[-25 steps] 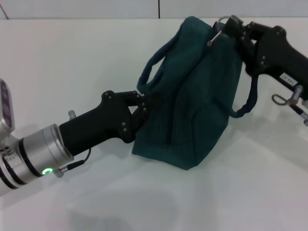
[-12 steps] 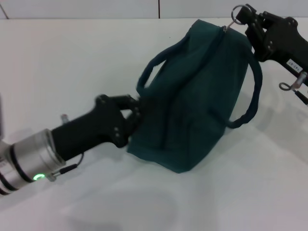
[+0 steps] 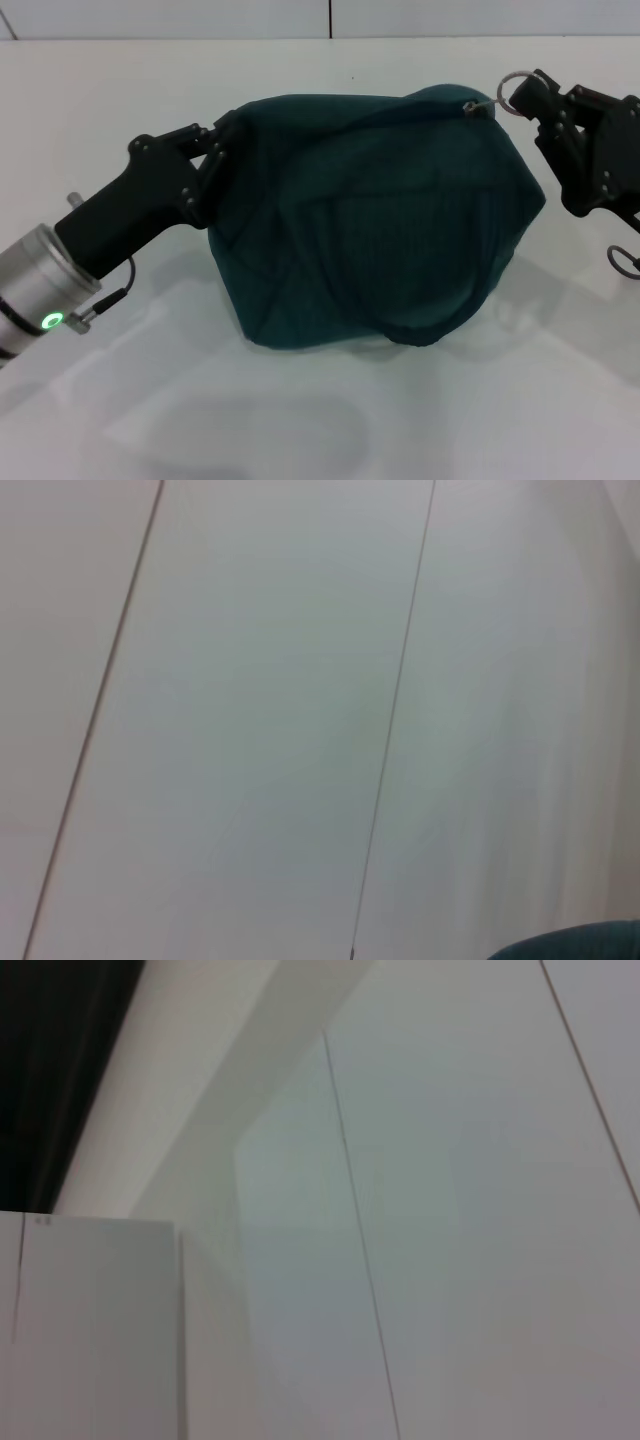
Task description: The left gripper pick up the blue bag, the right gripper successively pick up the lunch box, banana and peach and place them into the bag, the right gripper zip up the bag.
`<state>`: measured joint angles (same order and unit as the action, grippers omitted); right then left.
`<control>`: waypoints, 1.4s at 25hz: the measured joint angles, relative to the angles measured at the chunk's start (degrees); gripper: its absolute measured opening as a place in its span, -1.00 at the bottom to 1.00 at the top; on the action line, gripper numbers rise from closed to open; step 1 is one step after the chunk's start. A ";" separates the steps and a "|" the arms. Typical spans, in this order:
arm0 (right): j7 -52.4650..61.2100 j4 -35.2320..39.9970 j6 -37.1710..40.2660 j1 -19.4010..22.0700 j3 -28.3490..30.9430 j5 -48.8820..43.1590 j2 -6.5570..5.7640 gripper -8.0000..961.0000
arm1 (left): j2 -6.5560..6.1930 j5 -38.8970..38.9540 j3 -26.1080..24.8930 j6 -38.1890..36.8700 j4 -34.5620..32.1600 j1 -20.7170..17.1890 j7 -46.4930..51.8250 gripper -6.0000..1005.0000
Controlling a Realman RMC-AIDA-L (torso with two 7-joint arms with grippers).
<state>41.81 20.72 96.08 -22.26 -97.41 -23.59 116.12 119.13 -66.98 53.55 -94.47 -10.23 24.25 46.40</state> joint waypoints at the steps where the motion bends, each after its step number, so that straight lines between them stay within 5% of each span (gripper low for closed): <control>1: -0.11 -0.05 -0.19 0.01 -0.03 0.06 0.00 -0.96 | -0.03 -0.30 0.10 0.73 0.00 0.52 -0.04 -0.89; 11: -0.24 -2.49 -13.94 -1.50 0.47 1.80 0.07 -0.96 | 0.25 -2.55 0.31 5.09 -0.31 1.62 -0.34 -0.89; 35: -2.35 -8.68 -18.08 -0.66 -0.82 6.64 0.04 -0.96 | -0.06 -2.19 -0.04 5.72 -0.55 0.25 -0.35 -0.89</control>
<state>39.46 12.04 78.00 -22.93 -98.23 -16.95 116.16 119.07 -69.18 53.51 -88.75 -10.78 24.51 46.05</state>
